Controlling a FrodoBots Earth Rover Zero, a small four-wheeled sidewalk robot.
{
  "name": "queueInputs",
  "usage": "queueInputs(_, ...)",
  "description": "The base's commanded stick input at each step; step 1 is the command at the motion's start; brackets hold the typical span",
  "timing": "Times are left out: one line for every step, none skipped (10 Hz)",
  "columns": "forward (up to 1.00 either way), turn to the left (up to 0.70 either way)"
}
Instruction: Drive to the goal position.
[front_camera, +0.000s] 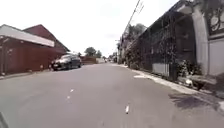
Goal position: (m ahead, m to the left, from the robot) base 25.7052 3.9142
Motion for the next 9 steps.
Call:
queueInputs(1.00, 0.00)
queueInputs(1.00, 0.00)
queueInputs(1.00, 0.00)
queueInputs(1.00, 0.00)
queueInputs(1.00, 0.00)
queueInputs(1.00, 0.00)
queueInputs(1.00, 0.00)
queueInputs(1.00, 0.00)
queueInputs(1.00, 0.00)
